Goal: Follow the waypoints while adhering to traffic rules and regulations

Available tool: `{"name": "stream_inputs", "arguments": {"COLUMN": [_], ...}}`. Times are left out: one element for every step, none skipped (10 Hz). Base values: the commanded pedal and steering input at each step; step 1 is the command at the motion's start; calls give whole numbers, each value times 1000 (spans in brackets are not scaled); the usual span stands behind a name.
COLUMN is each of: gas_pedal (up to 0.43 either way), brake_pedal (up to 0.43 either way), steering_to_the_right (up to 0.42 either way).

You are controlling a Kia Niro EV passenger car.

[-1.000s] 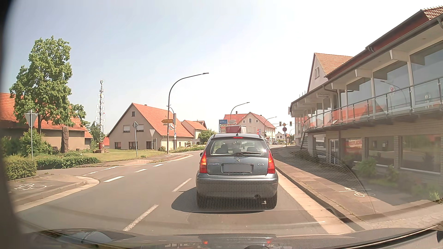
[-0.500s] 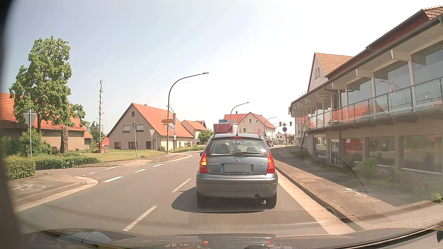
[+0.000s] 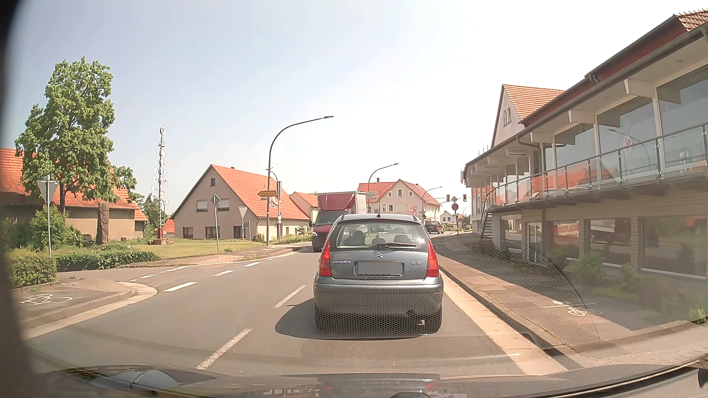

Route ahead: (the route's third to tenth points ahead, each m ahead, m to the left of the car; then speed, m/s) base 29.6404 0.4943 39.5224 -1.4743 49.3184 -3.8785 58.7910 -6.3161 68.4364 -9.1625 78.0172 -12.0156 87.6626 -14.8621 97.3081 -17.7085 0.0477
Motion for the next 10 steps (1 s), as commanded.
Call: {"name": "stream_inputs", "arguments": {"gas_pedal": [0, 0, 0, 0, 0, 0, 0, 0, 0, 0], "brake_pedal": [146, 146, 146, 152, 152, 152, 159, 146, 0, 0], "steering_to_the_right": [8, 8, 8, 8, 8, 8, 8, 7, 7, 7]}}
